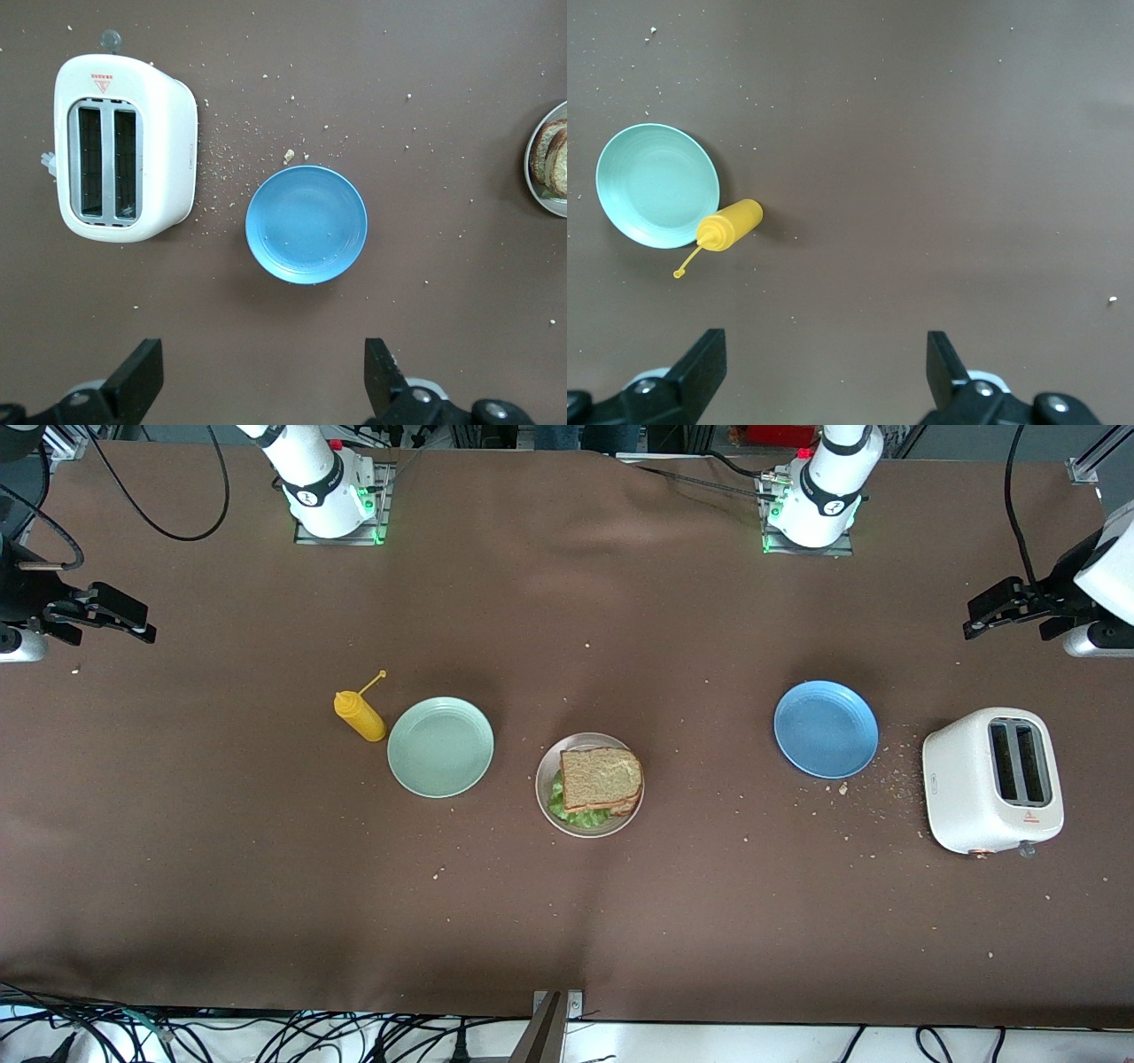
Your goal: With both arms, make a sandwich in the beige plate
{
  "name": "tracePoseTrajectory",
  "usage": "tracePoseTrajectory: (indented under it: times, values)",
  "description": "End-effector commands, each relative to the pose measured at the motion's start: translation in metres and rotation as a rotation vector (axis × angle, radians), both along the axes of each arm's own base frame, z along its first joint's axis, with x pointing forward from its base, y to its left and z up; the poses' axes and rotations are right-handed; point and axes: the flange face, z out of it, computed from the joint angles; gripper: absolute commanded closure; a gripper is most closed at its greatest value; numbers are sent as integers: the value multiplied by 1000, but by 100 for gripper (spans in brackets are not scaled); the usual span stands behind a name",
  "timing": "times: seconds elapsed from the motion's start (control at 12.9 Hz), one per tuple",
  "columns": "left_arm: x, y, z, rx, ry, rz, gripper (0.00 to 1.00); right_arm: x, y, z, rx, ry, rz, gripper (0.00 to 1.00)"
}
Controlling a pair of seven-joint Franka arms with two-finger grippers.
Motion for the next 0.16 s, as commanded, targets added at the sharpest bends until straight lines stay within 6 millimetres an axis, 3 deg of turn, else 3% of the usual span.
tracePoseTrajectory:
  times: [0.0,0.08]
  values:
    - [-3,-4,3,-16,-5,9,0,1,0,5,-7,4,15,0]
    - [-2,-3,2,-14,-3,9,0,1,0,5,-7,4,16,0]
